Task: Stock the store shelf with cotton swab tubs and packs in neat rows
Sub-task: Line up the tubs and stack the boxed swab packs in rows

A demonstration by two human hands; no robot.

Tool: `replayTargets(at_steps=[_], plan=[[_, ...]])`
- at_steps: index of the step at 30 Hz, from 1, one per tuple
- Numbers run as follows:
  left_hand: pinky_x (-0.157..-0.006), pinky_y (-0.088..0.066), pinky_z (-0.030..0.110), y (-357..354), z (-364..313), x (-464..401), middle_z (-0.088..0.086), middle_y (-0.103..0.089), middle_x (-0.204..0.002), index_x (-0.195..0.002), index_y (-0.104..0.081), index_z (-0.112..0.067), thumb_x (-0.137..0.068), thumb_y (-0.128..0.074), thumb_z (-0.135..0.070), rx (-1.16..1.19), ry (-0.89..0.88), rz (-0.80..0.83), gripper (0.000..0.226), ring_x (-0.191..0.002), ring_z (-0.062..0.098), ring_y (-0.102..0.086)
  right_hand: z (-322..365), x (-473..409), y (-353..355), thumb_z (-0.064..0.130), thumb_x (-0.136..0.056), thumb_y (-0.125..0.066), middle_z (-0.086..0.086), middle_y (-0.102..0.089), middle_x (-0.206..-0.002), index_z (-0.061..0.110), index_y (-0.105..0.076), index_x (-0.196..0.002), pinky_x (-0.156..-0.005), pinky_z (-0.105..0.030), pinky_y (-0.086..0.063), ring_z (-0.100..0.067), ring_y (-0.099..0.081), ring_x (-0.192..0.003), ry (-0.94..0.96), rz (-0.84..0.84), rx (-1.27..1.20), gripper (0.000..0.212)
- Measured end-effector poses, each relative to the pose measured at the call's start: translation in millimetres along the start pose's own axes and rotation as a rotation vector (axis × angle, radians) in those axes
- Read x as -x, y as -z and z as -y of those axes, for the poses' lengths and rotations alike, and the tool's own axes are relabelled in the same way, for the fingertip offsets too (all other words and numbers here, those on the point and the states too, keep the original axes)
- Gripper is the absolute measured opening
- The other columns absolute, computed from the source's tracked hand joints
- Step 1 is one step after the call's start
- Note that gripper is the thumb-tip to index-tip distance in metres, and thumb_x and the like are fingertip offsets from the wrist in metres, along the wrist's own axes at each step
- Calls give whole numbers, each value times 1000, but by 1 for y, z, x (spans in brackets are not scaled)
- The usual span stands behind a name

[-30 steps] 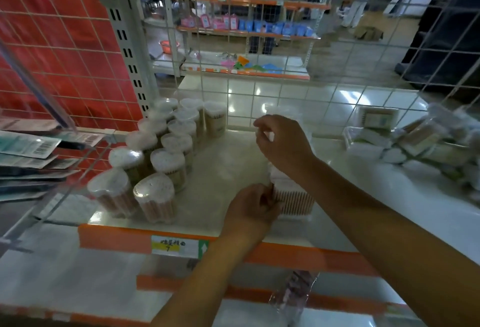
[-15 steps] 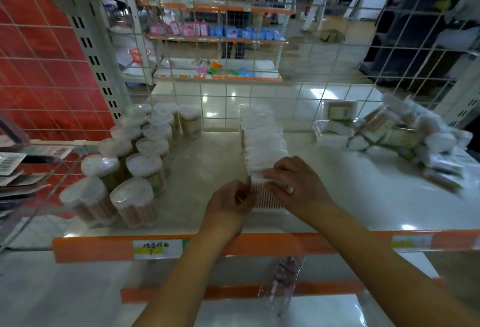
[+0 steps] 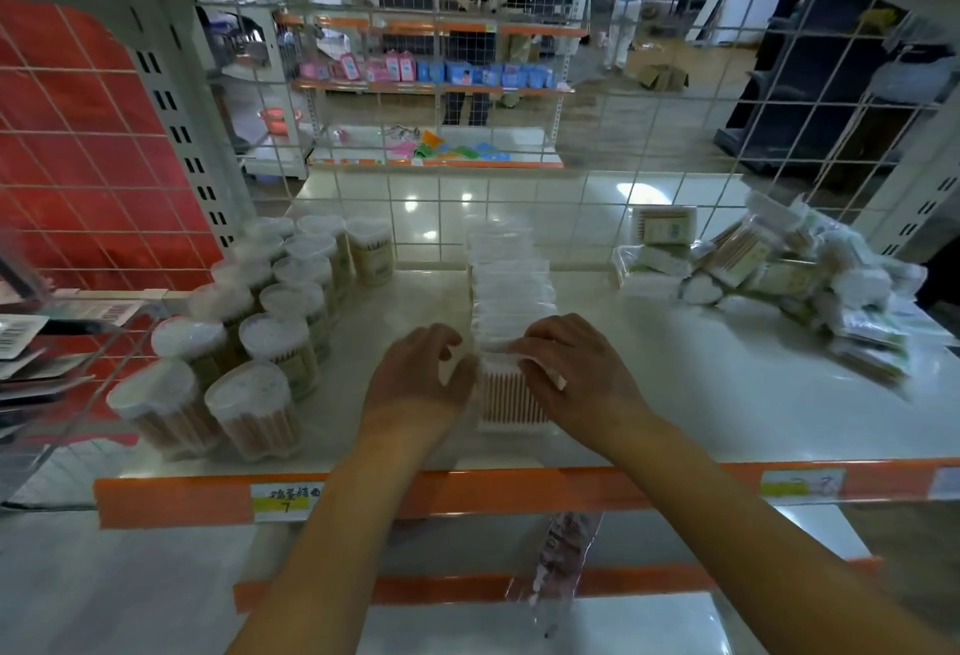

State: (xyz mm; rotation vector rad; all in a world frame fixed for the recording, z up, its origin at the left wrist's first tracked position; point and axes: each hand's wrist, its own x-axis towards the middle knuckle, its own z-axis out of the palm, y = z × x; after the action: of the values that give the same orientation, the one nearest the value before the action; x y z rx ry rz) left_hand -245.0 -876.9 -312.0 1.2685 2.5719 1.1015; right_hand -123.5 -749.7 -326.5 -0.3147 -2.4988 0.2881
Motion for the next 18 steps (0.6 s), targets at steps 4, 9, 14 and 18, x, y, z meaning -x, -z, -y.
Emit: replayTargets(at_steps=[4, 9, 14, 18], plan=[[-81, -33, 25, 8, -25, -6, -1, -56, -114, -119, -54, -17, -92, -50, -32, -101, -123, -58, 31, -107, 17, -47, -8, 1, 10, 22, -83, -47, -4, -66, -86, 7, -70, -94, -68, -34, -52, -15, -52, -82, -4, -63, -30, 29], [-88, -36, 33, -9, -53, -8, 3, -57, -120, -121, -57, -14, -92, -53, -29, -158, -256, -25, 33, -111, 23, -47, -29, 11, 26, 11, -78, -59, -6, -69, -89, 6, -71, -96, -72, -29, -51, -12, -52, -86, -85, -84, -45, 22], [-89, -36, 31, -35, -91, -8, 2, -58, -118, -120, -59, -13, -91, -54, -28, -133, -343, 7, 33, -111, 22, -47, -54, 24, 54, 16, -82, -56, -4, -68, -97, 9, -69, -105, -79, -22, -43, -20, -61, -91, -164, -11, -63, 27], [-88, -29, 24, -60, -121, -8, -3, -54, -120, -123, -56, -17, -93, -49, -32, -122, -390, 17, 34, -114, 16, -43, -81, 36, 76, 14, -86, -57, -4, -67, -105, 10, -67, -111, -86, -20, -37, -21, -59, -101, -200, 20, -114, 27]])
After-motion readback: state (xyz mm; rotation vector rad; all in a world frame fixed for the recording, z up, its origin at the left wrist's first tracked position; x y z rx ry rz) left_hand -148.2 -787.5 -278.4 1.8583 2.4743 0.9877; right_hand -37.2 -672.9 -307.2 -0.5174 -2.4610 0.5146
